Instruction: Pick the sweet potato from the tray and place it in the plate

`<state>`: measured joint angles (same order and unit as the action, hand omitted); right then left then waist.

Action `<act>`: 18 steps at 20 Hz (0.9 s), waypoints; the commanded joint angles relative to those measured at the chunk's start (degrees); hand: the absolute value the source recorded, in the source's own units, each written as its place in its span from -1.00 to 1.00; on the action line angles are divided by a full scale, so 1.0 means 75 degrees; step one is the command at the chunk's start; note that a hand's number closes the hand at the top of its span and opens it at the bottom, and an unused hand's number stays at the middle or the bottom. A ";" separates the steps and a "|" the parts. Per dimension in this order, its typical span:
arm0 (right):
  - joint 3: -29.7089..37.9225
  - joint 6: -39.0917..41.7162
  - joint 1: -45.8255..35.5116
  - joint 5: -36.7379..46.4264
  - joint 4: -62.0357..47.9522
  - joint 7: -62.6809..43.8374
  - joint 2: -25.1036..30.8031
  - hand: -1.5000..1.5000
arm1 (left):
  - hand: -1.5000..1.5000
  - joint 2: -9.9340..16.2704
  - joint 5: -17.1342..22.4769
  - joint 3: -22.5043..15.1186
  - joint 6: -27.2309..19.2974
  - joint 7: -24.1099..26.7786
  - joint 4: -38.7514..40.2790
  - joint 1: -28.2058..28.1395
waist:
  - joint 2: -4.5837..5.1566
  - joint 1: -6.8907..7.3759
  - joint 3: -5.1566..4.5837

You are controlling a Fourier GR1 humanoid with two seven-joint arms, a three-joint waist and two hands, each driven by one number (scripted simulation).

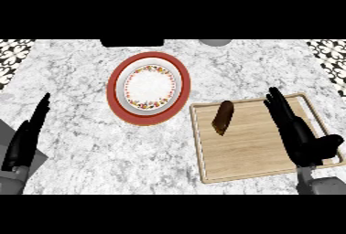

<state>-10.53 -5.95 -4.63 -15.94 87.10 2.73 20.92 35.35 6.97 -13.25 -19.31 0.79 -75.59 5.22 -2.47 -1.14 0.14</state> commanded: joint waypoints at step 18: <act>-0.1828 -0.5742 -0.3231 0.7794 -0.4536 -0.5755 -0.1066 -1.00 | 0.00 -0.1389 0.0631 -0.0478 0.0594 -0.0421 -0.0548 0.1560 | 0.0384 0.0460 -0.0089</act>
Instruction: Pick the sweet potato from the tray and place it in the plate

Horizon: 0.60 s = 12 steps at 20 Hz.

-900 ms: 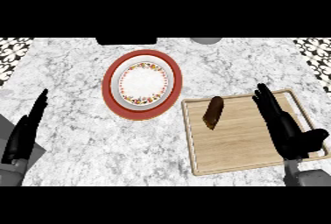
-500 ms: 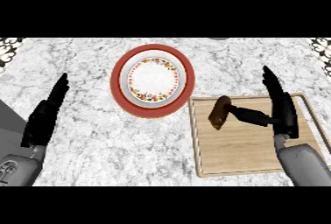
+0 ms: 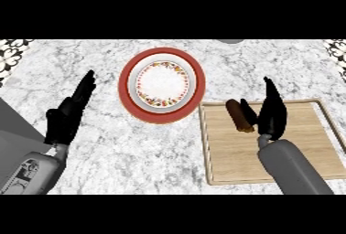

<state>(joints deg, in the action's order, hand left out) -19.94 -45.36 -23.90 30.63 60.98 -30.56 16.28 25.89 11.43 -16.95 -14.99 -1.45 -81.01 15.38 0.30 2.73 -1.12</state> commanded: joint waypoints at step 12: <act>-0.0865 0.4219 -0.3431 0.3963 -0.1861 -0.6131 -0.1812 -1.00 | 0.00 -0.0151 0.0007 0.0189 -0.0130 -0.0198 0.0334 0.0042 | -0.0215 -0.0354 0.0088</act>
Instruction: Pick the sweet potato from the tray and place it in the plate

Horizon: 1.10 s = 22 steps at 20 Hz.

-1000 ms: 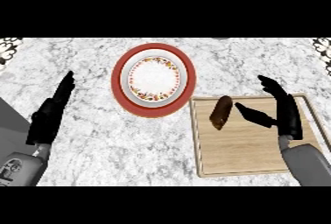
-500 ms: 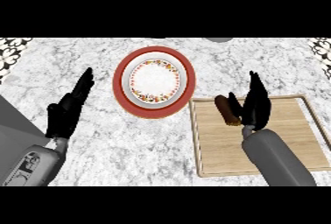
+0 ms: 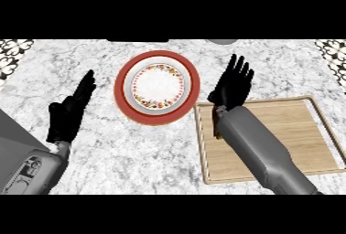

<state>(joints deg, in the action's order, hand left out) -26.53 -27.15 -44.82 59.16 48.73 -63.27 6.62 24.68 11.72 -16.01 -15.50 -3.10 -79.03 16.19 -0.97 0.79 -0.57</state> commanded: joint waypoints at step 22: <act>0.1770 0.4259 -0.1635 -0.1073 -0.1462 -0.2927 -0.0878 -1.00 | 0.00 -0.0165 -0.0083 0.0282 0.0128 0.0184 0.0206 -0.0061 | 0.0082 -0.0159 0.0063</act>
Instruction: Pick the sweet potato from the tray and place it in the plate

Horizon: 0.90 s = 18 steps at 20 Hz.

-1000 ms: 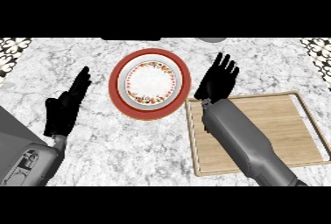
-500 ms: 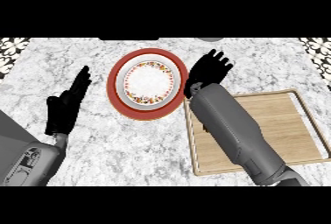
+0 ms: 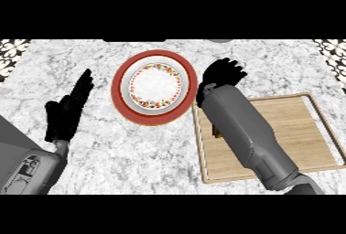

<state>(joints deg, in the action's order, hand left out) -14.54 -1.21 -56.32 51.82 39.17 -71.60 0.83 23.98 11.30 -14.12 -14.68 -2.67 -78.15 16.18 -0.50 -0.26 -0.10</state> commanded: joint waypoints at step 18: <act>0.0386 0.0682 0.1109 -0.0081 0.0304 -0.1815 -0.0104 -1.00 | 0.00 -0.0188 -0.0296 0.0134 0.0108 -0.0267 -0.0127 0.0079 | 0.0014 -0.0012 0.0008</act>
<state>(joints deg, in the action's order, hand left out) -11.25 2.30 -48.53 51.46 40.11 -71.44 1.00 23.44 9.68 -12.87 -13.63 -3.83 -78.72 16.25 -0.47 -0.40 -0.07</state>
